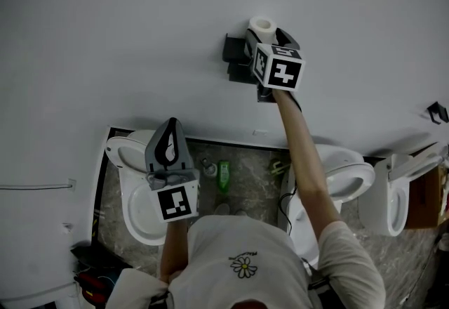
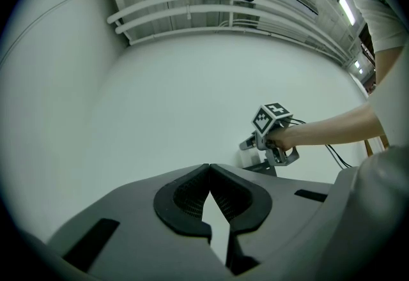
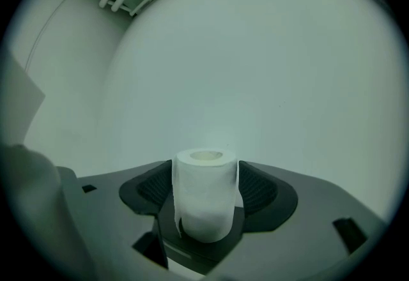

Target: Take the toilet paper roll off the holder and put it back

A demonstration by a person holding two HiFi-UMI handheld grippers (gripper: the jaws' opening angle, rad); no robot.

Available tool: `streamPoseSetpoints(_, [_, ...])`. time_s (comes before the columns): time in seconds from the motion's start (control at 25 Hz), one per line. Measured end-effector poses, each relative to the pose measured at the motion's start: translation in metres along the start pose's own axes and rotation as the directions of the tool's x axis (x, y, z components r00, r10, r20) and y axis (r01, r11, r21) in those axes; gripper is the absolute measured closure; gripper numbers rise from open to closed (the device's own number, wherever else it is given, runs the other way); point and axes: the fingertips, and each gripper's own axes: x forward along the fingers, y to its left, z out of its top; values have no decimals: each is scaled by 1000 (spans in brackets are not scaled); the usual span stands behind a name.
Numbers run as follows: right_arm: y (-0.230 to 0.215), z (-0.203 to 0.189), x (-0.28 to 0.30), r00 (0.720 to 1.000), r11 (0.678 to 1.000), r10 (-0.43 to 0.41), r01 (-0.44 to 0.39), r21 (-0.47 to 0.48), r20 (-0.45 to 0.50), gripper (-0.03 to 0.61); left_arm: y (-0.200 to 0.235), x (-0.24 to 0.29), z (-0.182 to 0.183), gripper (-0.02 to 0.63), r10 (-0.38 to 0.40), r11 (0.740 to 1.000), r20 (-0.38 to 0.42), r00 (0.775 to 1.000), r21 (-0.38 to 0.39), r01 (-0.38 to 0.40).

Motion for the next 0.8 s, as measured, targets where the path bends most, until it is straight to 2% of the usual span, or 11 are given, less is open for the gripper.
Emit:
streamPoseSetpoints(0.24, [0, 39, -17, 993, 1000, 5, -7, 11, 119, 295, -1, -2, 3, 595, -6, 1000, 5, 1000, 7, 6])
streamPoseSetpoints(0.44, [0, 78, -54, 968, 999, 16, -5, -42, 251, 295, -4, 3, 9, 595, -21, 1000, 13, 1000, 9, 21])
streamPoseSetpoints(0.56, [0, 102, -95, 929, 999, 35, -30, -18, 368, 295, -10, 7, 14, 595, -41, 999, 21, 999, 17, 41])
streamPoseSetpoints(0.68, [-6, 119, -144, 873, 1000, 4, -13, 15, 488, 300, -16, 11, 22, 595, -63, 998, 39, 997, 24, 62])
streamPoseSetpoints(0.76, [-12, 121, -179, 833, 999, -22, 5, 32, 553, 422, -22, 12, 25, 595, -77, 997, 47, 996, 17, 77])
streamPoseSetpoints(0.8, [-14, 119, -194, 819, 999, -31, 10, 39, 573, 448, -25, 12, 26, 595, -86, 996, 47, 995, 15, 86])
